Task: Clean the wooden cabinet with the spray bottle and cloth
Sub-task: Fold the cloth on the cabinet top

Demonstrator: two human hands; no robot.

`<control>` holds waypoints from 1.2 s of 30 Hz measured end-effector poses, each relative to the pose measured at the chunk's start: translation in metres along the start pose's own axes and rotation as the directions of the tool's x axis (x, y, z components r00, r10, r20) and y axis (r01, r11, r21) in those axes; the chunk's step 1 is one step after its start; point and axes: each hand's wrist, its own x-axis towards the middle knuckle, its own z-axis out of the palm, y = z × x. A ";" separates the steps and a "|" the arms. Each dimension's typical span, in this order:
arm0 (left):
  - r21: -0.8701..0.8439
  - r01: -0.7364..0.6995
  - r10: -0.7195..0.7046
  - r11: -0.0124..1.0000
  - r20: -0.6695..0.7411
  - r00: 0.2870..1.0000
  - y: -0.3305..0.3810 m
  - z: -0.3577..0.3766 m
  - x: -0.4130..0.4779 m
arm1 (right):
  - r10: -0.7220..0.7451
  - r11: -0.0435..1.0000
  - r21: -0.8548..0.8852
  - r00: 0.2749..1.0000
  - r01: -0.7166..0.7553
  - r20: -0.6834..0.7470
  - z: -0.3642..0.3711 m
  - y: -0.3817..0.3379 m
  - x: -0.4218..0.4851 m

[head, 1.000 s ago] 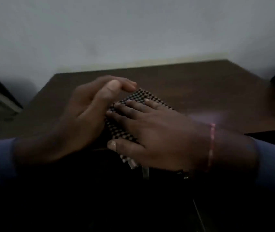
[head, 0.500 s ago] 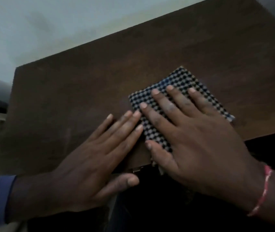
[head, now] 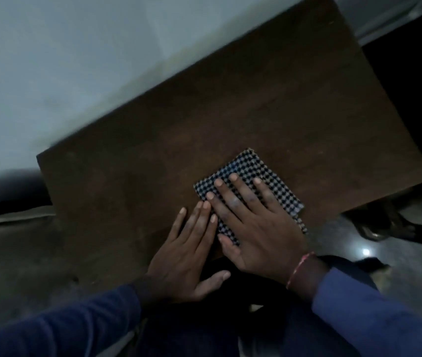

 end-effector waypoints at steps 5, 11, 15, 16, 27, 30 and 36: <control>-0.050 0.011 -0.010 0.999 0.026 1.000 -0.001 -0.004 0.000 | 0.027 1.000 -0.016 0.999 -0.026 0.039 -0.005 -0.004 0.002; -0.100 0.009 -0.015 0.995 -0.060 0.998 0.000 0.001 0.000 | 0.151 0.988 -0.004 0.987 -0.152 -0.061 -0.001 -0.008 0.006; -0.063 -0.002 0.000 0.998 -0.026 1.000 -0.004 -0.001 0.001 | 0.395 0.913 -0.066 0.913 -0.403 -0.102 -0.006 0.012 -0.002; -0.055 -0.006 0.005 0.998 -0.020 1.000 -0.004 0.000 0.000 | 0.480 0.865 -0.100 0.868 -0.492 -0.127 -0.008 0.028 -0.008; -0.129 0.040 -0.050 0.991 -0.072 0.996 -0.005 -0.005 -0.005 | 0.905 0.398 -0.020 0.396 -0.917 -0.158 -0.018 0.075 -0.006; -0.253 0.037 -0.069 0.967 -0.119 0.990 -0.010 -0.008 -0.007 | 0.918 0.366 0.008 0.360 -0.930 -0.168 -0.012 0.044 0.010; -0.678 0.295 -0.550 0.673 -0.193 0.812 0.008 -0.009 -0.069 | 0.796 0.584 -0.073 0.588 -0.808 -0.140 0.013 -0.065 0.024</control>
